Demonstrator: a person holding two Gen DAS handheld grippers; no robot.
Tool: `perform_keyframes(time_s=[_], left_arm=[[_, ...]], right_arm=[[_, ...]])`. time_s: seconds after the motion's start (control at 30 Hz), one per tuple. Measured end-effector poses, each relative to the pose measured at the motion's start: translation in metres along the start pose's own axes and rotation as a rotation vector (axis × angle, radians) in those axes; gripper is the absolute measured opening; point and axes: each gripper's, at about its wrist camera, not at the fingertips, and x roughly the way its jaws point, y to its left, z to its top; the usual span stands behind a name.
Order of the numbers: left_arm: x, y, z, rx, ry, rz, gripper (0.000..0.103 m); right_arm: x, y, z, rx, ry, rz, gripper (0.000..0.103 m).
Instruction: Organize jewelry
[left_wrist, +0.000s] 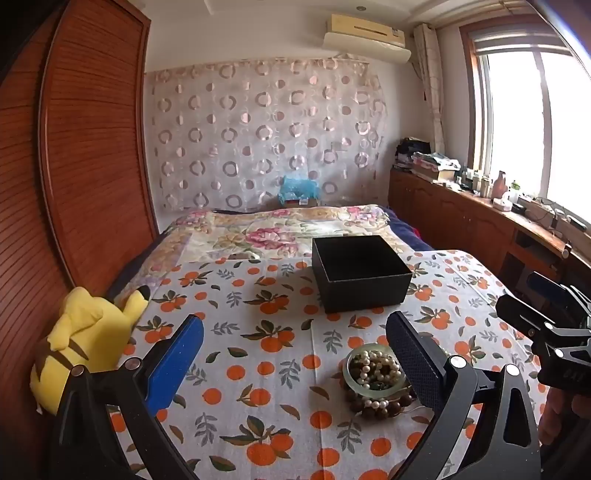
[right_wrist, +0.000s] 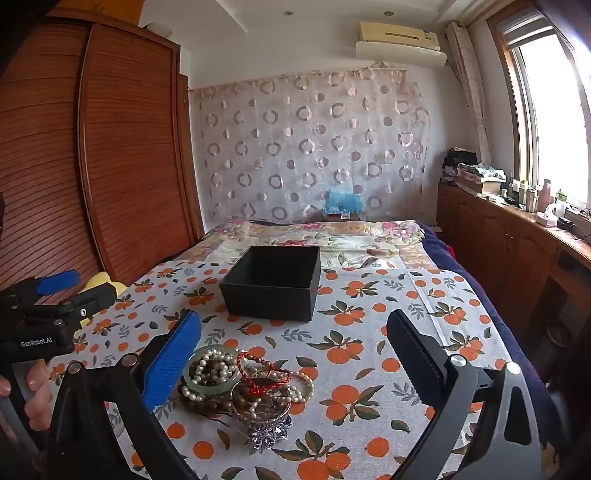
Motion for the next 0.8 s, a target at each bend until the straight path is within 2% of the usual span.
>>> perform_keyframes(time_s=[0.8], left_arm=[[-0.0008,-0.0002,0.0017,0.008,-0.004,0.000,0.096]], right_arm=[[0.0034,-0.0003,-0.0029,0.001,0.009,-0.002,0.101]])
